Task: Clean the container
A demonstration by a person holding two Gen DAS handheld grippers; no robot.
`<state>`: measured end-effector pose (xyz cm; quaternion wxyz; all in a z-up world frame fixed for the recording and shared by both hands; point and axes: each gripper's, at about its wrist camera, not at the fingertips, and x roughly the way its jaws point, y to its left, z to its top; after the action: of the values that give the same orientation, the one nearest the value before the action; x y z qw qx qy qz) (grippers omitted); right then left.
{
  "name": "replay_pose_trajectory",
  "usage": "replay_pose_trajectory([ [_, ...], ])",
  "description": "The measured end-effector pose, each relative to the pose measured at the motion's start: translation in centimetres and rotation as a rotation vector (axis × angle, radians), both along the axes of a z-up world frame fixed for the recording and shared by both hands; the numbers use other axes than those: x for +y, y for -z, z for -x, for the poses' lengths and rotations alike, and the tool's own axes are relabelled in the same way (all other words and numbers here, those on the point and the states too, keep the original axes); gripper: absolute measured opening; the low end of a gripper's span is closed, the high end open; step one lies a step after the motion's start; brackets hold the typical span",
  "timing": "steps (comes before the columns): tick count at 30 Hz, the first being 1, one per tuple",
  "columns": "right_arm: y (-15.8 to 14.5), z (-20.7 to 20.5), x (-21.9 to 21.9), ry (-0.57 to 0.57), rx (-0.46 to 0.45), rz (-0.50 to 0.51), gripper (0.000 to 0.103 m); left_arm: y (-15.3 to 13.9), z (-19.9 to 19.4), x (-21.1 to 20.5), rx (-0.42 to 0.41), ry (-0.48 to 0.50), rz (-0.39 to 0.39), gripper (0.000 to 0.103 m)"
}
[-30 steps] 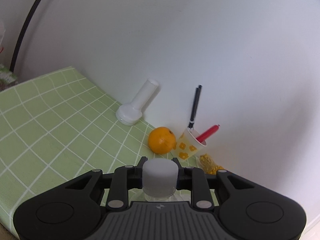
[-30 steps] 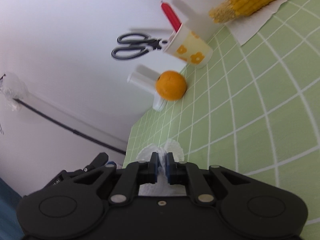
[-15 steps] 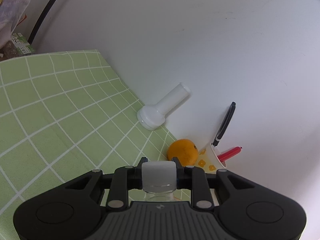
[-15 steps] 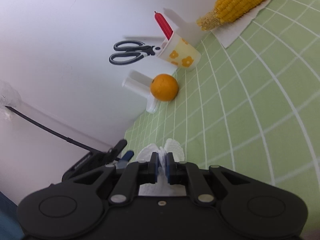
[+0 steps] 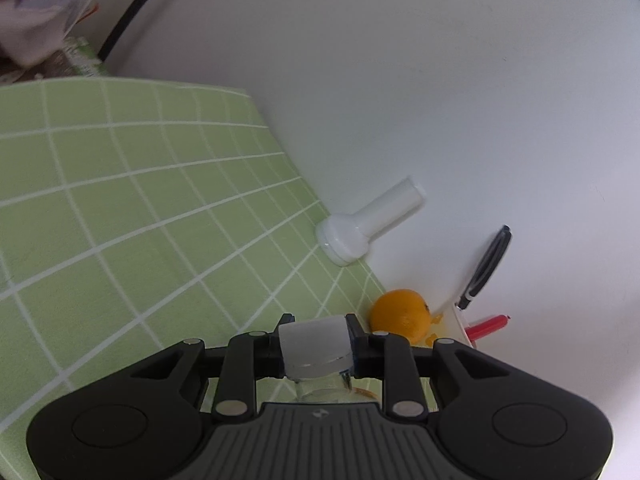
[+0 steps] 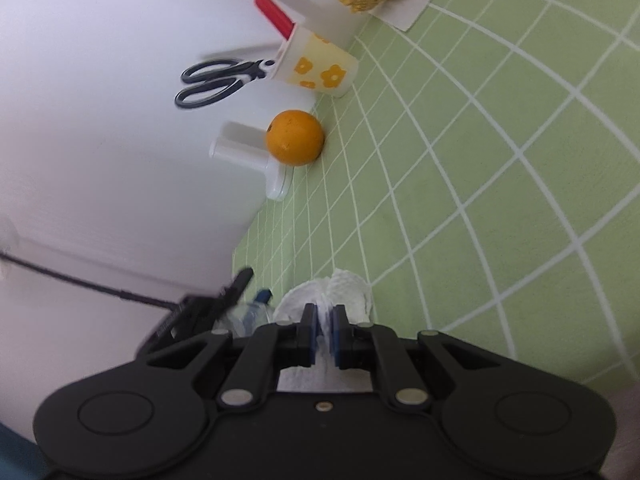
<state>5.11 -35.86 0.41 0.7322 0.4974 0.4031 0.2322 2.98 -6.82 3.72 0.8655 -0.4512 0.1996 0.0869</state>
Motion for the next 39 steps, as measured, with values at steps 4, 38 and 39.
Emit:
replay_pose_trajectory([
  [4,-0.1,-1.6,1.1,0.014,-0.024,0.005,0.008,0.9,0.4,0.4,0.010,-0.028,0.034,0.028],
  [38,-1.1,2.0,0.9,-0.083,-0.025,0.077,0.008,1.1,0.5,0.7,-0.005,-0.030,0.018,0.028],
  [39,-1.2,2.1,0.9,-0.089,-0.024,0.072,0.008,1.1,0.5,0.7,-0.005,-0.030,0.019,0.028],
])
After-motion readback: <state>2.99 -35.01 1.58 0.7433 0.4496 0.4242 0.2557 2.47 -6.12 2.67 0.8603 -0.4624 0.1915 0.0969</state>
